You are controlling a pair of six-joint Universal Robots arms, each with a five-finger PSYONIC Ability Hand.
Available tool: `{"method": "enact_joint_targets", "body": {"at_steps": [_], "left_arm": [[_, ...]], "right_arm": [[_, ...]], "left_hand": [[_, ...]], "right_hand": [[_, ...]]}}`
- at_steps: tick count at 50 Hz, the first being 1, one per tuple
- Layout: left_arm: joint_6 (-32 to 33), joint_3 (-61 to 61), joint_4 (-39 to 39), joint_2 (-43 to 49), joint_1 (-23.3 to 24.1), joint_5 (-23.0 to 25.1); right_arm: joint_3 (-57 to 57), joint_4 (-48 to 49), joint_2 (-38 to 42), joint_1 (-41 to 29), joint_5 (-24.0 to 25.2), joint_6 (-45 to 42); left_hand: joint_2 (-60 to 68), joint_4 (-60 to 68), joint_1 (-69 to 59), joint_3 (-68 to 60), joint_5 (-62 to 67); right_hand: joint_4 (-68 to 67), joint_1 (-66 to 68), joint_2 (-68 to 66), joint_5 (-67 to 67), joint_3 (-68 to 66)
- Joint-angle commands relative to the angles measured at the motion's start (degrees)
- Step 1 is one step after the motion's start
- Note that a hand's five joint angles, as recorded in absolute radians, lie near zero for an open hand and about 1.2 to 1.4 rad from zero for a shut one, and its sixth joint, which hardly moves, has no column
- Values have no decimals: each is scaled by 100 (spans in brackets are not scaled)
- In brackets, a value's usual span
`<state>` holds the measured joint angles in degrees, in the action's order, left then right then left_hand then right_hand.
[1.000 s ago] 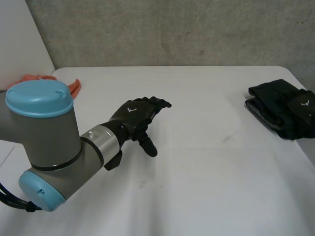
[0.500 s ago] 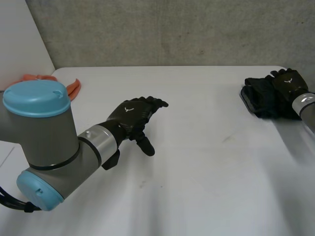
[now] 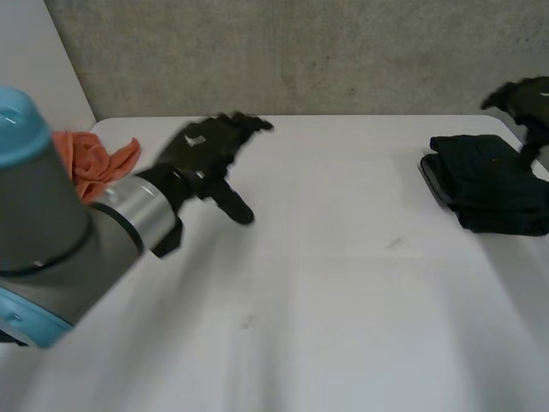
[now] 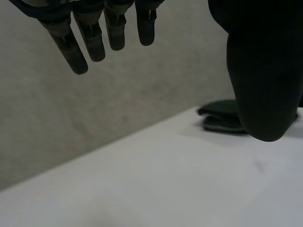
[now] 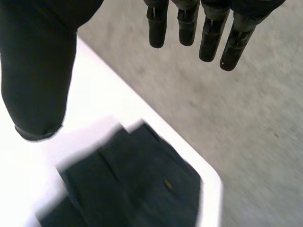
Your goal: Fold the laundry.
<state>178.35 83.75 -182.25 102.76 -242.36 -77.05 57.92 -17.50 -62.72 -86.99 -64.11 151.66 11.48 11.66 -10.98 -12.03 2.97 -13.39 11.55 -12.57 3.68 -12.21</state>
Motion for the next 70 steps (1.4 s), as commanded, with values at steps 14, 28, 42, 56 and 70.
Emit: {"method": "enact_joint_targets", "body": {"at_steps": [14,28,42,56,70], "left_arm": [[2290,-2062,-443,2405,-3107,50],[3557,-4102,-1278,4938,-3582,208],[2797,-2631,-1708,3053,-2625,-829],[-654,476,-1733,34,-515,569],[2765,-525,-2016,1676,-1999,-64]], "right_arm": [[2546,1072,-539,-2664,-312,1156],[3928,1750,-961,-2621,-374,672],[4008,1768,-1585,-2147,-374,681],[3972,1759,-2042,-1690,-365,786],[4113,1785,-2034,-1707,-330,777]], "left_hand": [[-148,-166,98,203,-297],[2758,2739,-2808,-2703,2609],[6852,6834,-6902,-6797,6703],[6852,6834,-6902,-6797,6703],[-148,-166,98,203,-297]], "right_hand": [[339,-155,257,-368,221],[339,-155,257,-368,221],[339,-155,257,-368,221],[339,-155,257,-368,221],[339,-155,257,-368,221]]}}
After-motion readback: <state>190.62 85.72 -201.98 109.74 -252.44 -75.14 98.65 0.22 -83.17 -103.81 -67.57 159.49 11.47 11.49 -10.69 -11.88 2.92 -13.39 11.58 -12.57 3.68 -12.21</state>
